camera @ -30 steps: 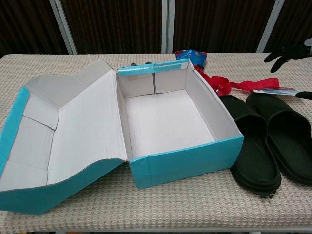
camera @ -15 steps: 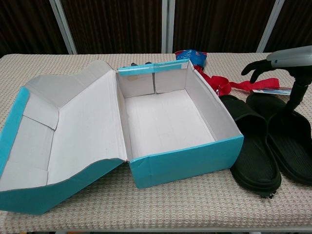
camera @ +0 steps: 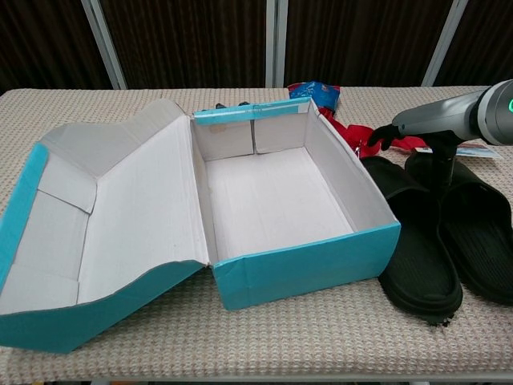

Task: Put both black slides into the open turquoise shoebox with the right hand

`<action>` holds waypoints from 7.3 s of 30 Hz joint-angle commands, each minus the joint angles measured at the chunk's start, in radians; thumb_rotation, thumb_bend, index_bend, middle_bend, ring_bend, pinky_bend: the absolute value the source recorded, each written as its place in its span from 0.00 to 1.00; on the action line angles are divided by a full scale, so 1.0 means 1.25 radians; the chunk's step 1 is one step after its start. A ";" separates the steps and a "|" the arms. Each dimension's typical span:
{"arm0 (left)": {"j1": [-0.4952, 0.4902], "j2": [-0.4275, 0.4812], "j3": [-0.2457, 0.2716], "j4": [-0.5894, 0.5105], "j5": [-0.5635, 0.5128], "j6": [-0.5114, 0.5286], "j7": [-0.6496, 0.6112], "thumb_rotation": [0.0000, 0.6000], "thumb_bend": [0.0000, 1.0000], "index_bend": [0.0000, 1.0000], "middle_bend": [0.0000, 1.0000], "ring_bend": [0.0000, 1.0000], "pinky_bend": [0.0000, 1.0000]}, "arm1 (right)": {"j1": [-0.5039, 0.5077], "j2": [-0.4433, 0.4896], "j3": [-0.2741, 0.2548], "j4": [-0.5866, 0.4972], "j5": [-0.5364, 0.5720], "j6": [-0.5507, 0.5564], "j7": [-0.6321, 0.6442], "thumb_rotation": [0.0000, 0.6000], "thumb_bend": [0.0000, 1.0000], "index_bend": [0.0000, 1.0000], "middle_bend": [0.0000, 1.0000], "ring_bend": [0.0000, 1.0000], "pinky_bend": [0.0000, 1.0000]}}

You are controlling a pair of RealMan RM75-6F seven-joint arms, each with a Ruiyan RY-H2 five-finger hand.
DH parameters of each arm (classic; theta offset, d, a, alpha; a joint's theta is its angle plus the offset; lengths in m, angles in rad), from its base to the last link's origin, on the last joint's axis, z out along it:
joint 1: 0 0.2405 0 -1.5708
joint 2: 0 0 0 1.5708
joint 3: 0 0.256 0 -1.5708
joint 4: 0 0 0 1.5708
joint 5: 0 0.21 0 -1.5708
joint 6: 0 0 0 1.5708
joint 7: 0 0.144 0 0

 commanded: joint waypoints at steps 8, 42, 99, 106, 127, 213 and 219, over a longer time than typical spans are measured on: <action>-0.006 0.013 -0.003 0.003 -0.011 -0.014 -0.025 1.00 0.14 0.20 0.21 0.15 0.19 | 0.058 -0.063 -0.004 0.064 0.077 -0.005 -0.029 1.00 0.07 0.00 0.08 0.00 0.00; -0.016 0.038 0.008 0.011 -0.015 -0.064 -0.127 1.00 0.13 0.20 0.21 0.15 0.19 | 0.069 -0.113 -0.018 0.113 0.082 0.036 -0.032 1.00 0.13 0.37 0.42 0.02 0.00; -0.021 0.036 0.004 -0.003 -0.017 -0.052 -0.107 1.00 0.12 0.20 0.21 0.15 0.19 | -0.218 -0.140 0.257 0.152 -0.771 0.051 0.951 1.00 0.10 0.55 0.53 0.17 0.16; -0.018 0.024 0.005 0.017 -0.010 -0.044 -0.119 1.00 0.12 0.20 0.21 0.15 0.19 | -0.200 -0.184 0.264 0.226 -0.764 -0.035 1.030 1.00 0.06 0.55 0.53 0.18 0.17; -0.018 0.015 0.006 0.044 0.000 -0.040 -0.143 1.00 0.12 0.20 0.21 0.15 0.19 | -0.145 -0.237 0.276 0.345 -0.812 -0.245 1.172 1.00 0.06 0.55 0.53 0.18 0.19; -0.014 -0.038 0.011 0.134 0.029 -0.003 -0.143 1.00 0.12 0.20 0.21 0.15 0.19 | -0.057 -0.416 0.156 0.706 -1.007 -0.187 1.115 1.00 0.32 0.60 0.52 0.21 0.25; -0.015 -0.037 0.012 0.132 0.027 -0.008 -0.151 1.00 0.12 0.20 0.21 0.15 0.19 | -0.058 -0.404 0.150 0.687 -1.016 -0.189 1.147 1.00 0.05 0.46 0.42 0.18 0.25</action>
